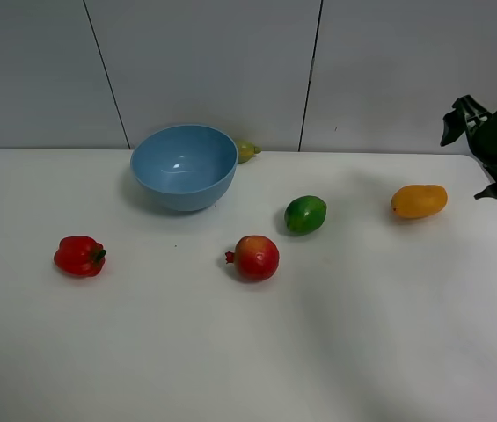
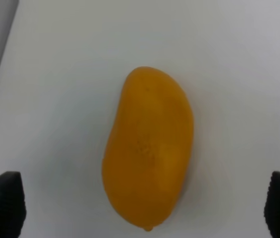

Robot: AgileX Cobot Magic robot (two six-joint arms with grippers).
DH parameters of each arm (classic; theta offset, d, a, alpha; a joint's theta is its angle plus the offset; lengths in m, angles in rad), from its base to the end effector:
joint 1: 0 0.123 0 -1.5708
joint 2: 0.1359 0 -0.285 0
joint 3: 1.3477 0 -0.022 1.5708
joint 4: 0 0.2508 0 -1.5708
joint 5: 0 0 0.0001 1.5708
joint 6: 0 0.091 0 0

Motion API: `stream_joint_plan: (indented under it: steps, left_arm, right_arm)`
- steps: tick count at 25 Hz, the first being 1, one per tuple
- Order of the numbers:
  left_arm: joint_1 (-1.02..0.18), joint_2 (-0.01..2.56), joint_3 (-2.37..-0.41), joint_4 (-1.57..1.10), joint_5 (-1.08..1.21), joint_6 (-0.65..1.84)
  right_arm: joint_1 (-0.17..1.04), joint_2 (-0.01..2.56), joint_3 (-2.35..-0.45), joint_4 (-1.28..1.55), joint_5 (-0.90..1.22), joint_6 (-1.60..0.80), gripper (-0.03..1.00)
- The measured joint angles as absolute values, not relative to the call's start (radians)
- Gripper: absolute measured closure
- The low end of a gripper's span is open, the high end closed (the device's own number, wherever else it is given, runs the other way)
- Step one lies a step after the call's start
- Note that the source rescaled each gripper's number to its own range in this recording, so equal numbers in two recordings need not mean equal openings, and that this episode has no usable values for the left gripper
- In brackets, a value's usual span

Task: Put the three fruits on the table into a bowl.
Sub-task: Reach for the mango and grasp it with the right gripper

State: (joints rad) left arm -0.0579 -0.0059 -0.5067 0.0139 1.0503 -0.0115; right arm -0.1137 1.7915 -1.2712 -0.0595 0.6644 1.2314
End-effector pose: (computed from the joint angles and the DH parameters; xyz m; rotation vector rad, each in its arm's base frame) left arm -0.0060 0.0014 0.2800 0.0462 2.0208 -0.0274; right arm 0.3750 -0.0462 0.2238 1.6421 2.1442 0.2903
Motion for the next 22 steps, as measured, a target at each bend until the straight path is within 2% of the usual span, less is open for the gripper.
stream_joint_plan:
  steps: [4, 22]
  left_arm:
    - [-0.058, -0.006, -0.507, 0.014, 1.050, -0.011]
    - [-0.058, -0.006, -0.507, 0.014, 1.050, -0.011]
  right_arm:
    - [-0.114, 1.841, -1.272, -0.030, 0.665, 1.217, 0.10]
    - [-0.113, 2.013, -1.395, 0.025, 0.656, 1.179, 0.10]
